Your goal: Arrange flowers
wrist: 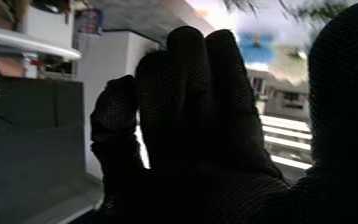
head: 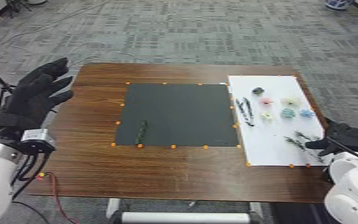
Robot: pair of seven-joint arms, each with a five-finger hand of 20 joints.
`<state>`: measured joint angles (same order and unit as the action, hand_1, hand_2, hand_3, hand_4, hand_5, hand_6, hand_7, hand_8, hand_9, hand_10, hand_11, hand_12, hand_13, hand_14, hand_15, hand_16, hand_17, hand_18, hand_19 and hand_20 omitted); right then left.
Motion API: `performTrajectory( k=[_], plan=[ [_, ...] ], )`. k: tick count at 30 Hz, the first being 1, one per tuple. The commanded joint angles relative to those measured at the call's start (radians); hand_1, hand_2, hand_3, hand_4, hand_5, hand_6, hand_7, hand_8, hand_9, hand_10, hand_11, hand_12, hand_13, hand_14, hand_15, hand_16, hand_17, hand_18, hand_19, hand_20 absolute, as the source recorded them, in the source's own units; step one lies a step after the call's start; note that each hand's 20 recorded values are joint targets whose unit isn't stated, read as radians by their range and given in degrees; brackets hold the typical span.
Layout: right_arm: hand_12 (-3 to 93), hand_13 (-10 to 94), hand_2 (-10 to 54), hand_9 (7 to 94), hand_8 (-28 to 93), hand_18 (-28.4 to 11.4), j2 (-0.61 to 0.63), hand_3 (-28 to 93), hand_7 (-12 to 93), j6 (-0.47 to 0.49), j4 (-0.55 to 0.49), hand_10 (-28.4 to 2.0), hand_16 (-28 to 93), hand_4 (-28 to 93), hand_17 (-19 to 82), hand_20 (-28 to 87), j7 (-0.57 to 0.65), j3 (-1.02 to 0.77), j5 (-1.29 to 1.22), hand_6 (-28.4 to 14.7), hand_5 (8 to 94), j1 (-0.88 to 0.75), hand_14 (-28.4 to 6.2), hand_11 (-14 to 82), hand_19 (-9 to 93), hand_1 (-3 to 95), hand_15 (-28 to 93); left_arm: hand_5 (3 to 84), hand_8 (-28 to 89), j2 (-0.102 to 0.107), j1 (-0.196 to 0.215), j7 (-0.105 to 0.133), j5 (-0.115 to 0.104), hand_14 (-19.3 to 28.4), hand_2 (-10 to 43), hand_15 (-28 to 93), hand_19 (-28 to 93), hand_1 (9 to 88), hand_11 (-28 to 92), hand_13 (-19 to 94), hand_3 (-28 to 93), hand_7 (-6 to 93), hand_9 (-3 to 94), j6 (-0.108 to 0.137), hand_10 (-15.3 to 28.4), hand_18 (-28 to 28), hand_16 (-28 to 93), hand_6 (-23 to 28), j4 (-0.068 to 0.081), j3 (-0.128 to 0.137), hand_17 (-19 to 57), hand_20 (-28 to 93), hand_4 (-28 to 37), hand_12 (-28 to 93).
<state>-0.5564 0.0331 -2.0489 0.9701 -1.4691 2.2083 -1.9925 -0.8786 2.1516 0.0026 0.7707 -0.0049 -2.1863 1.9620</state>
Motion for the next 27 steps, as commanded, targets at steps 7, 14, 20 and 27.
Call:
performTrajectory(
  k=[7, 14, 20, 27],
  plan=[
    [32.9, 62, -9.5, 65.9, -12, -23.1, -0.008, 77, 29, 0.036, 0.044, -12.6, 30, -28, 28, 50, 0.006, 0.033, 0.0, -1.8, 63.4, 0.027, -9.4, 41.9, 82, 29.3, 73, 20.9, -9, -0.011, 0.013, -0.005, -0.002, 11.5, -6.6, 36, 39, 25.6, 13, 4, 70, 21.3, 13.7, 0.012, 8.4, 20.0, -2, 1.2, -0.011, 0.014, -14.5, 10, -25.3, 22],
    [36.6, 69, -9.5, 74.7, 2, -22.4, -0.016, 77, 36, 0.021, 0.034, -9.6, 32, -28, 30, 50, -0.027, 0.049, -0.044, 1.8, 71.9, 0.032, -7.6, 45.3, 83, 34.6, 74, 20.9, -9, -0.011, 0.022, -0.005, -0.004, 11.5, -6.6, 36, 39, 25.6, 13, 4, 70, 21.4, 13.7, 0.011, 8.4, 20.0, -2, 1.2, -0.011, 0.024, -14.5, 10, -25.4, 22],
    [48.1, 71, -9.5, 80.9, 4, -22.4, -0.013, 77, 35, -0.06, 0.06, -7.3, 33, -28, 30, 50, -0.057, 0.096, -0.029, 2.3, 76.8, 0.041, -7.2, 38.1, 83, 40.8, 74, 21.0, -9, -0.02, 0.059, 0.0, -0.004, 11.5, -6.4, 37, 39, 25.6, 13, 4, 70, 21.4, 13.7, 0.017, 8.5, 20.0, -2, 1.2, -0.022, 0.058, -14.5, 10, -25.5, 22],
    [53.4, 73, -9.5, 84.6, 6, -22.1, 0.007, 85, 38, -0.214, 0.054, -6.6, 35, -28, 32, 50, -0.106, 0.112, 0.017, 1.6, 81.3, 0.035, -7.6, 41.5, 84, 43.4, 79, 21.1, -9, -0.051, 0.119, 0.014, -0.007, 11.5, -6.2, 37, 39, 25.6, 13, 4, 70, 21.4, 13.8, 0.031, 8.5, 20.0, -2, 1.3, -0.04, 0.11, -14.5, 10, -25.5, 22]
  ],
)
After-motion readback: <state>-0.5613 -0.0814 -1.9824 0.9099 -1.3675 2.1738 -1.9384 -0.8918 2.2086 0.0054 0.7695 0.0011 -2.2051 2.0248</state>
